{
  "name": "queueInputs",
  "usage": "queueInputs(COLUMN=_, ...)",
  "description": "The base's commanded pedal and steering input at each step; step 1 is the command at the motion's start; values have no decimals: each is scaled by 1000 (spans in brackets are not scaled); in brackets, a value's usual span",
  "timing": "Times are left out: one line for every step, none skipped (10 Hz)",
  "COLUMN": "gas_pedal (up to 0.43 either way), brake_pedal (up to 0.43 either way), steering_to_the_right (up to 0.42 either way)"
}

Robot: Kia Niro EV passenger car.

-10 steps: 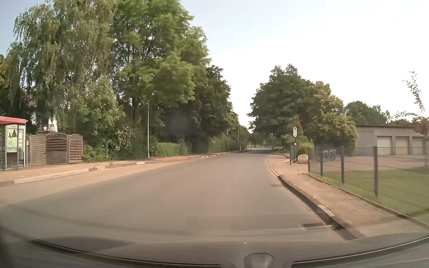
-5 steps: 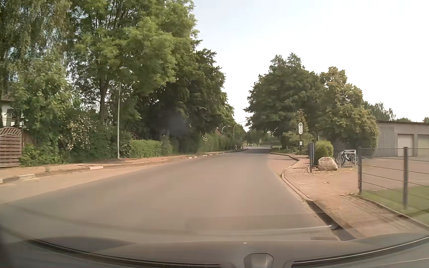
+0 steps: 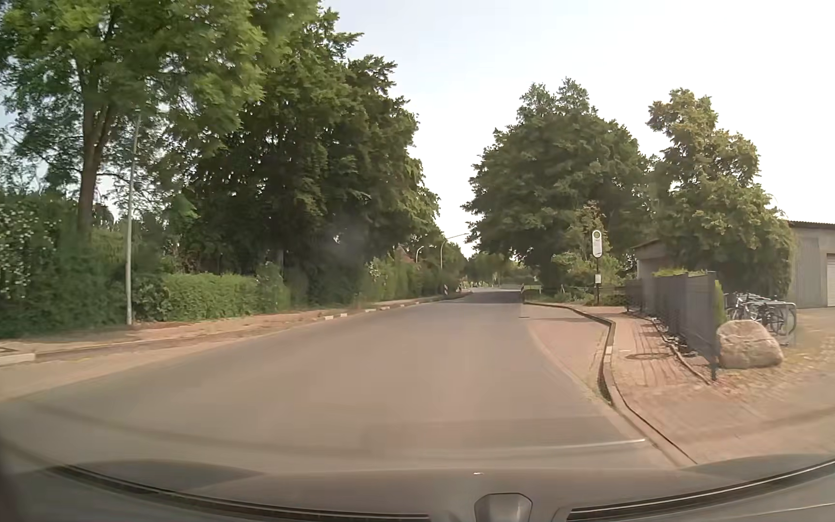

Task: Follow the waypoints while adhering to traffic rules and regulations

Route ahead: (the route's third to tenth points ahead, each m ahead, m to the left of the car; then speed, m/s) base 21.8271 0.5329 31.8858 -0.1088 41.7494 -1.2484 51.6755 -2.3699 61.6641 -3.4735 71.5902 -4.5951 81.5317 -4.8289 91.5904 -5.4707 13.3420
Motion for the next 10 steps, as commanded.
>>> queueInputs(gas_pedal=169, brake_pedal=6, steering_to_the_right=19)
queueInputs(gas_pedal=169, brake_pedal=6, steering_to_the_right=19)
queueInputs(gas_pedal=169, brake_pedal=6, steering_to_the_right=20)
queueInputs(gas_pedal=169, brake_pedal=6, steering_to_the_right=20)
queueInputs(gas_pedal=169, brake_pedal=6, steering_to_the_right=21)
queueInputs(gas_pedal=169, brake_pedal=6, steering_to_the_right=21)
queueInputs(gas_pedal=169, brake_pedal=6, steering_to_the_right=21)
queueInputs(gas_pedal=169, brake_pedal=6, steering_to_the_right=21)
queueInputs(gas_pedal=169, brake_pedal=6, steering_to_the_right=21)
queueInputs(gas_pedal=169, brake_pedal=6, steering_to_the_right=21)
